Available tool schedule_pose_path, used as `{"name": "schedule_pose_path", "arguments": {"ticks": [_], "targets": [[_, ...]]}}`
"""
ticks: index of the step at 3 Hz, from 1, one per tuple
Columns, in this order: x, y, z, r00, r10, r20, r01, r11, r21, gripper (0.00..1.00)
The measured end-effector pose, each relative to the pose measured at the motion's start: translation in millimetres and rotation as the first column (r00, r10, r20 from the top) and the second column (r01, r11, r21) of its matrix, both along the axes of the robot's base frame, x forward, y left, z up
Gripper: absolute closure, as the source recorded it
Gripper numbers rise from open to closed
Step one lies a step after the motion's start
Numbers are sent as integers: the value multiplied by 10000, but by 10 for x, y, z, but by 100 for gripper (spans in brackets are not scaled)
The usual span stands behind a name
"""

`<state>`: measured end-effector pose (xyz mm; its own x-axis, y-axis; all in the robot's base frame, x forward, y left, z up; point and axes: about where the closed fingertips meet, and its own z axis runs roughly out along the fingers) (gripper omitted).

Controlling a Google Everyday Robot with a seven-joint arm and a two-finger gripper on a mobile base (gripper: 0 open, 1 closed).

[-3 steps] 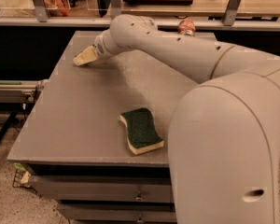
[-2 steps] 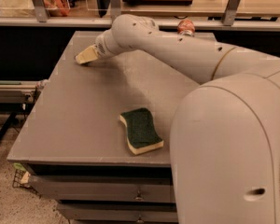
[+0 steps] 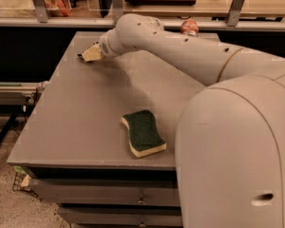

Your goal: Move rxbar blueberry near sponge

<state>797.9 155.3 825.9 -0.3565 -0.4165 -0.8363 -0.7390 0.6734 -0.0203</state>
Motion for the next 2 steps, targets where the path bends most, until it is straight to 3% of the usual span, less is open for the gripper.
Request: {"name": "schedule_pose_path", "arguments": {"ticks": [2], "targets": [[-2,-3,34,10000,0,11,0,10000,3,100]]}}
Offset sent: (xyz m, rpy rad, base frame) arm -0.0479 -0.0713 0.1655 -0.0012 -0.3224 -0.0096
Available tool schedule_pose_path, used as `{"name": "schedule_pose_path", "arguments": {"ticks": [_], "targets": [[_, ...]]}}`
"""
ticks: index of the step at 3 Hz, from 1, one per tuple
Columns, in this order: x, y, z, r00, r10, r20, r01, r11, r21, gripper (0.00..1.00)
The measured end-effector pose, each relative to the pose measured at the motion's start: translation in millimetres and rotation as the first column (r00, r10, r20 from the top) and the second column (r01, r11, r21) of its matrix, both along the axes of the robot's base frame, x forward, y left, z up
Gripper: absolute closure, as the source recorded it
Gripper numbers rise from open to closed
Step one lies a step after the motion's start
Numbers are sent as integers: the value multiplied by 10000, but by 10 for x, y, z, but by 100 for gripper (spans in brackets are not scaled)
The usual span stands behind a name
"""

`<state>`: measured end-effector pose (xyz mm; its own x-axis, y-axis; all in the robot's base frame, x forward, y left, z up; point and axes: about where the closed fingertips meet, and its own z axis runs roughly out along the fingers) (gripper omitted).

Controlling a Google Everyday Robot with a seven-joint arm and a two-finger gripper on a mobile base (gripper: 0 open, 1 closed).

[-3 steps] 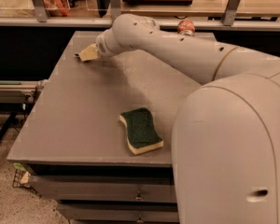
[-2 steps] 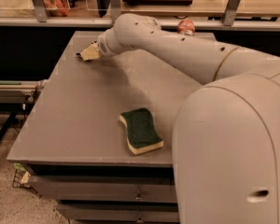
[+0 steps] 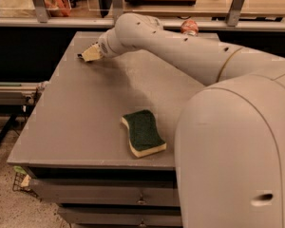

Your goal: Move rxbar blueberry near sponge

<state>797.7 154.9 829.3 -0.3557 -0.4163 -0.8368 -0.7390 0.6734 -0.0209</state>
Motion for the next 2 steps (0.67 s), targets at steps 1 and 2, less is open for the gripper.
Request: {"name": "schedule_pose_path", "arguments": {"ticks": [1,2], "targets": [[-191,-339,573,9946,-10,1034,-22,9995,304,100],[-469,-777,1154,9754,-144,2198,-63,9957,929,100]]}}
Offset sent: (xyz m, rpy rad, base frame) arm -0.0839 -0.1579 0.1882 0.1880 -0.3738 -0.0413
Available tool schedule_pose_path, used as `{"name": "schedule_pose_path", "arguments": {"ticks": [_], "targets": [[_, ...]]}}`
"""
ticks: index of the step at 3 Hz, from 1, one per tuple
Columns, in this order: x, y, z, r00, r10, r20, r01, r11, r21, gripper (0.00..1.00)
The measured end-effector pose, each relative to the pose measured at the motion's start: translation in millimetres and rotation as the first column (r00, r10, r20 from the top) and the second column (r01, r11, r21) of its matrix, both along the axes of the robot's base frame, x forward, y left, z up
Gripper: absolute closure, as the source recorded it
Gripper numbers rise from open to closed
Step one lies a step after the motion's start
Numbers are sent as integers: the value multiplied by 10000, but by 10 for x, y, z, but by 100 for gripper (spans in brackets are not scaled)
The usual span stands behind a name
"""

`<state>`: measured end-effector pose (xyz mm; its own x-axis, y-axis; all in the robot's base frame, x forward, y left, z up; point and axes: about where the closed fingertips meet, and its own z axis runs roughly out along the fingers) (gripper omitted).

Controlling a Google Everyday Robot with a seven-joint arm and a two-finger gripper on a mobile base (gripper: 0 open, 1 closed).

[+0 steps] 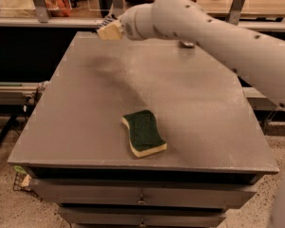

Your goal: Move rxbar blueberry near sponge

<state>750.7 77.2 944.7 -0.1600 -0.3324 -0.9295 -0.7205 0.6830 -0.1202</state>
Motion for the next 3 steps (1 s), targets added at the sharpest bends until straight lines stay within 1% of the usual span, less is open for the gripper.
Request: {"name": "schedule_pose_path", "arguments": {"ticks": [1,2,3], "targets": [[-190,-416,226,9993,-117,360,111,9998,156,100],[-191,-409,226,9993,-108,357,102,9998,159,100],[-251,-603,258,9997,-5,249,7,10000,-97,100]]}}
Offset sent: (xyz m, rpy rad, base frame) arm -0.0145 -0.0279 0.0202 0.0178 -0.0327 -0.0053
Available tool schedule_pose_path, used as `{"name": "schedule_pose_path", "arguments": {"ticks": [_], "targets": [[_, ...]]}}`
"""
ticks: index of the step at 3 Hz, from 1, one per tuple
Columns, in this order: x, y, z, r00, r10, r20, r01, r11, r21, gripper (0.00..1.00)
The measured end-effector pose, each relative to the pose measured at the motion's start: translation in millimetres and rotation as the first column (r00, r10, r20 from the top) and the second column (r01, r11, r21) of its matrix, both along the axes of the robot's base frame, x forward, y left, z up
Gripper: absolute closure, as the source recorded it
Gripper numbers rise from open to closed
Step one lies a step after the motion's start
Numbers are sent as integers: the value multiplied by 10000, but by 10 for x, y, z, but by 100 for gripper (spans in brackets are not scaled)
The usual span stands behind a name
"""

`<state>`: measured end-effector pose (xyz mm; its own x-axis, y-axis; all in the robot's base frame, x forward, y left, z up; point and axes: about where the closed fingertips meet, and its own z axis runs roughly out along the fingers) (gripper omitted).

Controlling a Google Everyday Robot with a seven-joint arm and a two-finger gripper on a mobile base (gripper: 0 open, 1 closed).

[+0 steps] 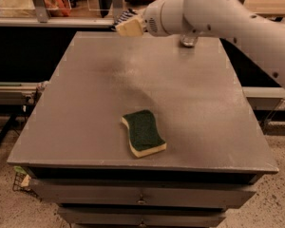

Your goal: Move rxbar blueberry near sponge

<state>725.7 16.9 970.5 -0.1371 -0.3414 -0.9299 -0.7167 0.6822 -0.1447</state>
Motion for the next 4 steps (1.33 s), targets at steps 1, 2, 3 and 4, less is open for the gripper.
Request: {"name": "schedule_pose_path", "arguments": {"ticks": [1,2,3,4], "targets": [[-313,-494,165,9996,159,-215,-171,9982,-580,100],[-688,-952,253,9976,326,-610,-388,9939,-1035,100],[-1152,-1408,146,9867,263,-1605,-530,9850,-1642,100],[-1308,-1443,60,9767,467,-2095,-860,9794,-1826,100]]}}
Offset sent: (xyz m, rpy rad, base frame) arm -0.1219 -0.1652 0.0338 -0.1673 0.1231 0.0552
